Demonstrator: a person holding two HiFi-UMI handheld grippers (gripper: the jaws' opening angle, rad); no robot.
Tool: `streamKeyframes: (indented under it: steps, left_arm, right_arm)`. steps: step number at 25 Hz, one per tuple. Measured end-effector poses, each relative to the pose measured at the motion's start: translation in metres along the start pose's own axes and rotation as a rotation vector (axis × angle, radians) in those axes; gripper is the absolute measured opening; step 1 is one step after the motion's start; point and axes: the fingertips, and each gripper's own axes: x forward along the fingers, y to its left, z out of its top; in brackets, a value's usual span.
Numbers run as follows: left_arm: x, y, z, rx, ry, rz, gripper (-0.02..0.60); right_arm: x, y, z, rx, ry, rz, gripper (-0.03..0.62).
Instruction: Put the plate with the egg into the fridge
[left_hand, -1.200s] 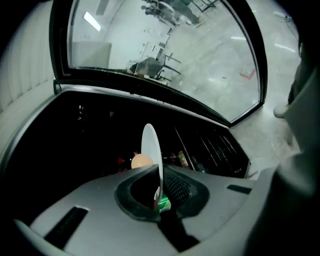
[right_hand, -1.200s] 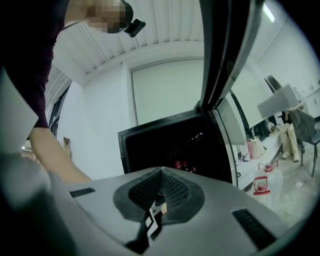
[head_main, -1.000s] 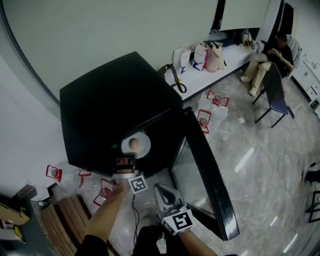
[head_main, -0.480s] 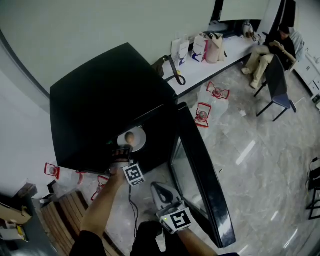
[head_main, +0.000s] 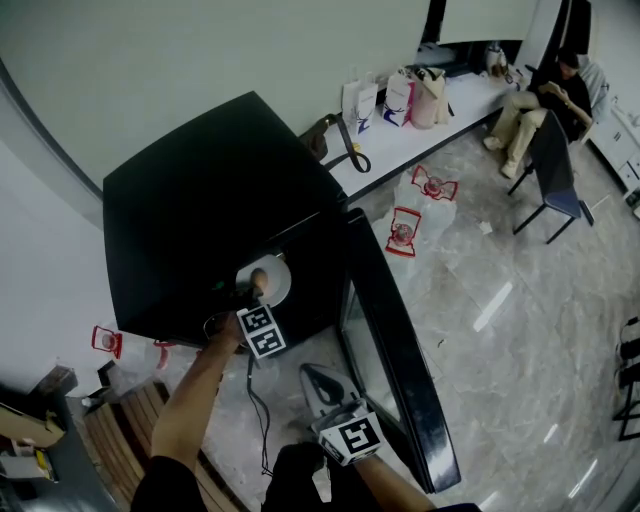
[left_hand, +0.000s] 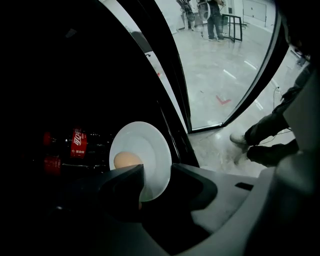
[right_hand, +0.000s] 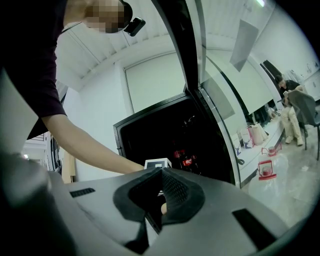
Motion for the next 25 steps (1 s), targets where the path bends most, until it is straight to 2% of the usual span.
streamKeyframes:
  steps: [3, 6, 8, 12, 14, 15, 19, 23, 25]
  left_arm:
    - [-0.004, 0.001, -0.002, 0.012, 0.013, 0.001, 0.149]
    - [-0.015, 0.003, 0.000, 0.013, 0.000, 0.052, 0.148]
    - [-0.032, 0.002, 0.005, -0.021, -0.037, 0.093, 0.147]
    - [-0.091, -0.009, 0.013, -0.168, -0.167, 0.159, 0.132]
    - [-0.131, -0.020, 0.016, -0.250, -0.258, 0.216, 0.036]
    - [-0.155, -0.027, 0.018, -0.303, -0.309, 0.246, 0.011]
    - [-0.252, -0.068, 0.016, -0.573, -0.489, 0.337, 0.009]
    - [-0.327, -0.121, 0.013, -0.738, -0.597, 0.413, 0.009]
    - [-0.355, -0.143, 0.007, -0.824, -0.636, 0.426, 0.009]
  right_arm:
    - [0.000, 0.002, 0.001, -0.001, -0.001, 0.006, 0.006]
    - [-0.004, 0.006, 0.004, -0.007, 0.006, 0.015, 0.006]
    - [-0.009, 0.011, 0.006, -0.011, 0.017, 0.023, 0.006]
    - [-0.024, 0.031, 0.016, -0.029, 0.039, 0.050, 0.006]
    - [-0.038, 0.046, 0.023, -0.030, 0.061, 0.061, 0.006]
    - [-0.046, 0.054, 0.026, -0.031, 0.070, 0.066, 0.006]
    - [-0.090, 0.089, 0.036, -0.057, 0.080, 0.094, 0.006]
    - [-0.140, 0.119, 0.046, -0.116, 0.095, 0.103, 0.008]
    - [-0.164, 0.130, 0.046, -0.132, 0.111, 0.103, 0.009]
